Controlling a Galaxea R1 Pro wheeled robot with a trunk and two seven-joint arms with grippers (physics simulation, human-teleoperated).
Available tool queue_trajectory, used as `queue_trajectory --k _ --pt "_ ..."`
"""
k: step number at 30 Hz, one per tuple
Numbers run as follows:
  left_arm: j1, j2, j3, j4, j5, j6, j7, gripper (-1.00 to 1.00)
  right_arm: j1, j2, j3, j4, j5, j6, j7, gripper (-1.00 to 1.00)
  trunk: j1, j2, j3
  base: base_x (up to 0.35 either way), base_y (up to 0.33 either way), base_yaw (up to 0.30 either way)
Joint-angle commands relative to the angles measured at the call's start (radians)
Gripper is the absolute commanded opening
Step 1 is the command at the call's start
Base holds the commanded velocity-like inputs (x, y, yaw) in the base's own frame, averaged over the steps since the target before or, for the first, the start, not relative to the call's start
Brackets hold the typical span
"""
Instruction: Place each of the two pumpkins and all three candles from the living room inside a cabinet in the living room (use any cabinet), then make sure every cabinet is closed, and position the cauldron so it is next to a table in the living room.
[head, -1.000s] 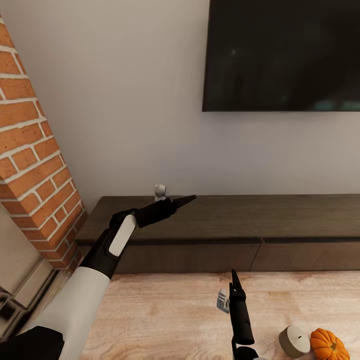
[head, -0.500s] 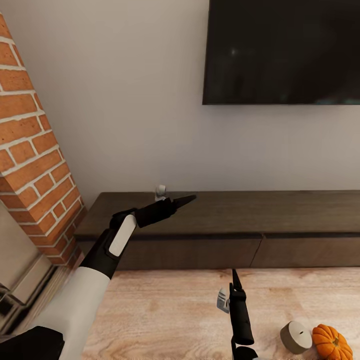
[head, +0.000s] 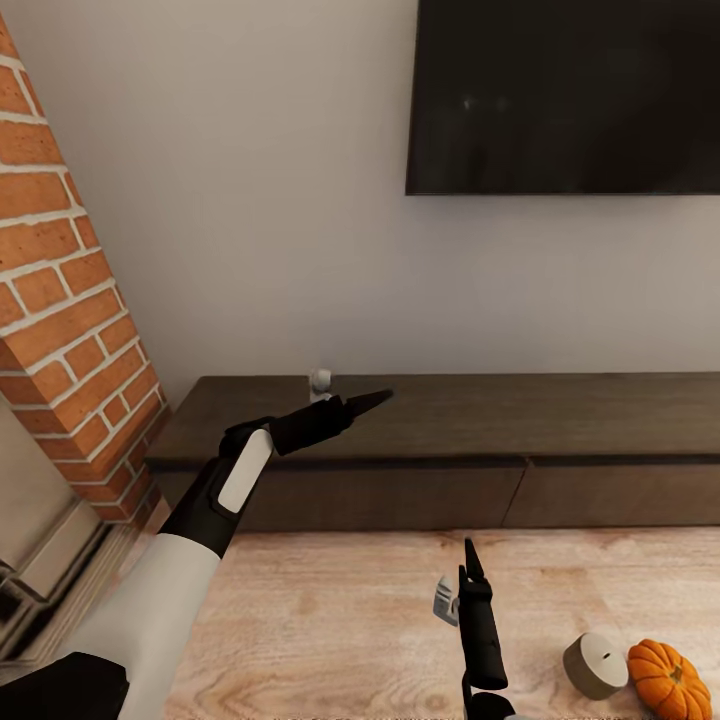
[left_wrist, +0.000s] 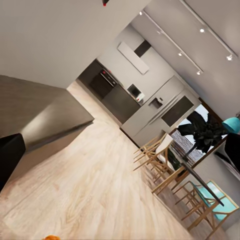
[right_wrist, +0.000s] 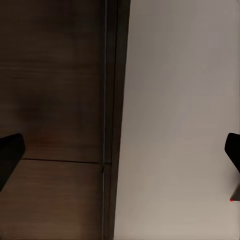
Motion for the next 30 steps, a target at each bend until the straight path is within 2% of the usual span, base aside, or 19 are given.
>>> queue_trajectory --k 1,8,30 --pt "0.0 -0.001 0.0 0.0 0.0 0.0 0.0 1.0 0.0 0.001 0.0 0.0 0.0 0.0 0.0 1.0 0.004 -0.007 -0.003 0.0 0.0 0.0" --pt "0.0 -0.002 0.0 0.0 0.0 0.0 0.0 1.0 0.001 0.0 0.0 0.0 0.0 0.0 0.0 1.0 0.031 -0.056 -0.025 0.0 0.0 0.0" --pt "0.0 -0.002 0.0 0.0 0.0 0.0 0.0 1.0 0.0 0.001 0.0 0.0 0.0 0.0 0.0 1.0 0.041 -0.061 -0.11 0.0 0.0 0.0"
